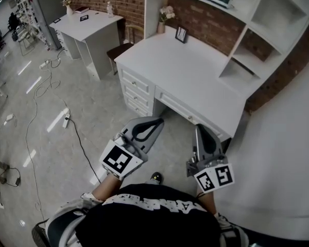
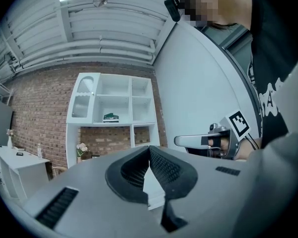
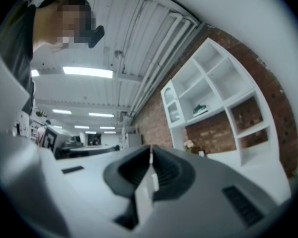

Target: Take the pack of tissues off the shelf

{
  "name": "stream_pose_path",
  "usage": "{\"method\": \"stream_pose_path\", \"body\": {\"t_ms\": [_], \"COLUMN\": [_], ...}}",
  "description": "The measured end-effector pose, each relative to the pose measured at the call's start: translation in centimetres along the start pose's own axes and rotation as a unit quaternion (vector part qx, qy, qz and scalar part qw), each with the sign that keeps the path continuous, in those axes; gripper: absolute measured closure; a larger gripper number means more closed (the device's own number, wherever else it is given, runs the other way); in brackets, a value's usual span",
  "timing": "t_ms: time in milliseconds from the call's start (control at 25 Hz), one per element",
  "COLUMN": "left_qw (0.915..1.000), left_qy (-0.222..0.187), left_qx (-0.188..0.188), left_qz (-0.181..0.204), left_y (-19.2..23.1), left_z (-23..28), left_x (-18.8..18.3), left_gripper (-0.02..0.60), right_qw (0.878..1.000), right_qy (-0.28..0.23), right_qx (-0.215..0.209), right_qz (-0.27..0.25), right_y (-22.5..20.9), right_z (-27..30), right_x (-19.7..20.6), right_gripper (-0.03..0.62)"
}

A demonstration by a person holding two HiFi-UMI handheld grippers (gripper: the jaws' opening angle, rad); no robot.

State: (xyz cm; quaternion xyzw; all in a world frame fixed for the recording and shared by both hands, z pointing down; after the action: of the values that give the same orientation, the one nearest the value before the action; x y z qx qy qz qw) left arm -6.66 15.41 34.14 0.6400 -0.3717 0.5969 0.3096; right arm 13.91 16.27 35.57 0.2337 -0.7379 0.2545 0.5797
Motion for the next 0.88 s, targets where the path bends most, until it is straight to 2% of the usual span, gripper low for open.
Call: {"method": "stream_pose_path", "body": {"t_ms": [880], "left_qw": [0.9997], "left_qy": [0.015], "left_qx": [0.004], "left_qz": [0.019], "left_y": [-2.9], "left_z": [7.9], "left_x": [0.6], "left_gripper": [0.548], "right_qw": [1.000], "right_qy": [-0.012], "right_qx": [0.006], "right_qz": [0.012], "right_y": [-8.2], "right_z": [-1.8], "right_x": [-0.2], "right_gripper": [0.560]}}
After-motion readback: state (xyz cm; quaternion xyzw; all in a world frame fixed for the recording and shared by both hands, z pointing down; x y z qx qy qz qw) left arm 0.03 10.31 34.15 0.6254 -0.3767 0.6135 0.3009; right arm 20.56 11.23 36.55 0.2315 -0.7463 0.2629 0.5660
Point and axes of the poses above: the fingertips, and each gripper's own axes: z forward along the fingers, y to its left, x out of its underside, the point moved 8 cm from there along -z, backward along the fingers, and after that the axes turned 14 degrees about -x, right-handed, at the moved point
